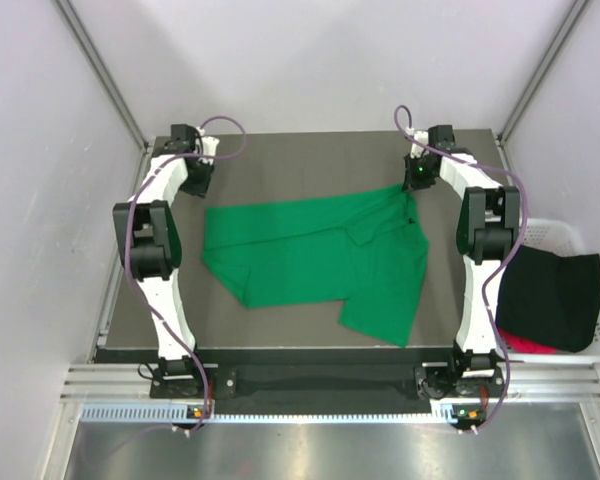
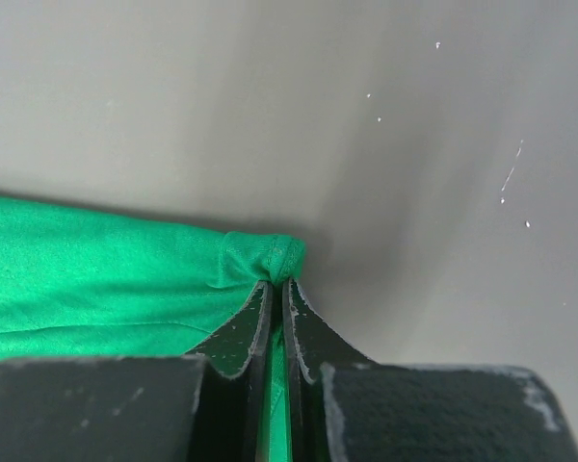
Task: Fold and stack the t-shirts
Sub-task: Fold the tshirt
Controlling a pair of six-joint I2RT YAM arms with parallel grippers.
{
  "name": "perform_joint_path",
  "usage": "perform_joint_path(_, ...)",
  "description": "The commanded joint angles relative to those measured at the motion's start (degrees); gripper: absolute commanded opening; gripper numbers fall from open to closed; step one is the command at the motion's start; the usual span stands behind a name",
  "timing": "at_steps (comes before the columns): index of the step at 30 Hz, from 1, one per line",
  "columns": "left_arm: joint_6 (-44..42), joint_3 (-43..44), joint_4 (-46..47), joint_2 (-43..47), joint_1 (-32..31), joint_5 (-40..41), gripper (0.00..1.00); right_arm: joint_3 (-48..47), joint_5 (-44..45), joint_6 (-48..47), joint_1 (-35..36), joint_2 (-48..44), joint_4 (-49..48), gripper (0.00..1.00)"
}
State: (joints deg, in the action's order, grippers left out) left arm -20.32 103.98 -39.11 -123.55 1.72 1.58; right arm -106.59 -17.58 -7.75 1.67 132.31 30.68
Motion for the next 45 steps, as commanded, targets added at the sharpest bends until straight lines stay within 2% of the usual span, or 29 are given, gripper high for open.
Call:
perform_joint_path(1,3.3,-0.8,-6.9,3.7,2.1,-6.8,0.38,0.9,-0.3,0.5,-0.4,-0.5,-1.7,0.02)
perform_joint_path(14,4.8,0.4,-8.3,-2.2,4.9,-16.2,0.41,1.3,-0.3,-0.3,0.0,-1.6,-1.2,0.03)
perform_joint_path(22,5.4,1.8,-6.9,-6.4,5.0,-16.6,0.40,2.3,-0.3,-0.6,-0.1,-1.3,-1.6,0.03)
perform_joint_path(24,5.7,2.0,-6.1,-6.7,5.0,-16.4,0.38,2.5,-0.3,-0.6,0.1,-1.3,-1.5,0.03)
perform_joint_path(25,5.9,2.1,-5.8,-7.1,5.1,-16.5,0.32,2.5,-0.3,-0.6,0.1,-1.3,-1.7,0.03)
perform_joint_path(26,6.1,2.1,-5.6,-7.3,5.0,-16.5,0.25,2.6,-0.4,-0.6,0.1,-1.2,-1.5,0.03)
perform_joint_path(28,6.3,2.3,-5.1,-7.7,5.1,-17.1,0.00,2.9,-0.4,-0.6,0.1,-1.4,-1.7,0.02)
perform_joint_path(36,7.5,2.4,-0.3,-6.9,5.3,-15.3,0.00,3.2,1.1,-0.4,0.1,-1.7,-2.4,0.00)
perform_joint_path(45,7.3,15.4,0.4,-13.7,5.3,-12.3,0.00,-2.0,2.7,0.1,-0.1,1.1,-1.9,0.00)
